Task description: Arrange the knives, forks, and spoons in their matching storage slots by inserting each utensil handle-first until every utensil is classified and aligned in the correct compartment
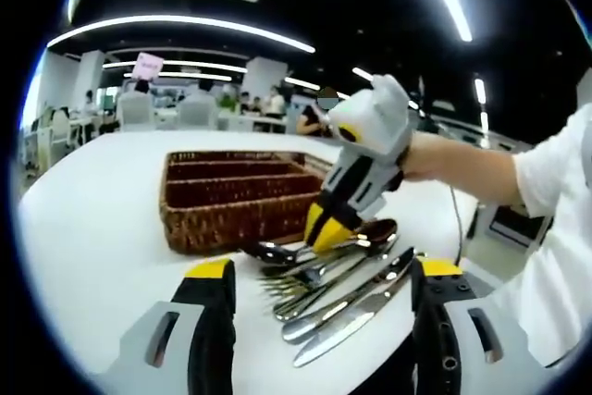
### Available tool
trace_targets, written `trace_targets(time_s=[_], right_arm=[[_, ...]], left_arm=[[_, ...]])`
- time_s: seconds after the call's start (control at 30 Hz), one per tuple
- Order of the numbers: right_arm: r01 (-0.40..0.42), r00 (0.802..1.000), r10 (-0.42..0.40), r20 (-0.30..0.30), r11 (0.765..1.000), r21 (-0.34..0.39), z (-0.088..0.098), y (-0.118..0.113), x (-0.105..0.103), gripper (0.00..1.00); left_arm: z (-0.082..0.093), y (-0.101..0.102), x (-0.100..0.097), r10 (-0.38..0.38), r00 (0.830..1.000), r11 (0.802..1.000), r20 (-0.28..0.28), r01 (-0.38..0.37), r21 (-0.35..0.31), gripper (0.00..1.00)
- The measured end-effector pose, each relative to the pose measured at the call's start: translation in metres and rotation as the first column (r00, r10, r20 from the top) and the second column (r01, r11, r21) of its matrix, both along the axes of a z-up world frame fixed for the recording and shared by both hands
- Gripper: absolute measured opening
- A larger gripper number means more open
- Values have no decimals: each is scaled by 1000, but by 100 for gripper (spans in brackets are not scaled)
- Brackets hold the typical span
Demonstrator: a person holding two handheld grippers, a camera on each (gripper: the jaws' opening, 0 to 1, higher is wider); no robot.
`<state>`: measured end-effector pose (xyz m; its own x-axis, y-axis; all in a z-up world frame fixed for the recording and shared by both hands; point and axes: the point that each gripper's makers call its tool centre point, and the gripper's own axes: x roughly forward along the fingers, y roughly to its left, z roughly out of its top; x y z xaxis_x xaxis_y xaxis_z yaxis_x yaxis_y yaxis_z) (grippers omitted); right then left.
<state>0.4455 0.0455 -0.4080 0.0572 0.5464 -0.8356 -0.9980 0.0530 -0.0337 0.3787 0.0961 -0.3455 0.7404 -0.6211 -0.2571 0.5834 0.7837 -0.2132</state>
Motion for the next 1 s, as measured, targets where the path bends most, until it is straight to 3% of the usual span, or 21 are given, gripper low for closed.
trace_targets(time_s=[0.57, 1.0], right_arm=[[-8, 1000, 8, -4, 1000, -26, -1, 1, 1, 10], [-23, 999, 22, -26, 999, -40, -2, 2, -3, 4]], left_arm=[[-1, -2, 1, -1, 1000, 1000, -2, 1, 1, 77], [1, 0, 2, -1, 1000, 1000, -1, 1, 7, 77]])
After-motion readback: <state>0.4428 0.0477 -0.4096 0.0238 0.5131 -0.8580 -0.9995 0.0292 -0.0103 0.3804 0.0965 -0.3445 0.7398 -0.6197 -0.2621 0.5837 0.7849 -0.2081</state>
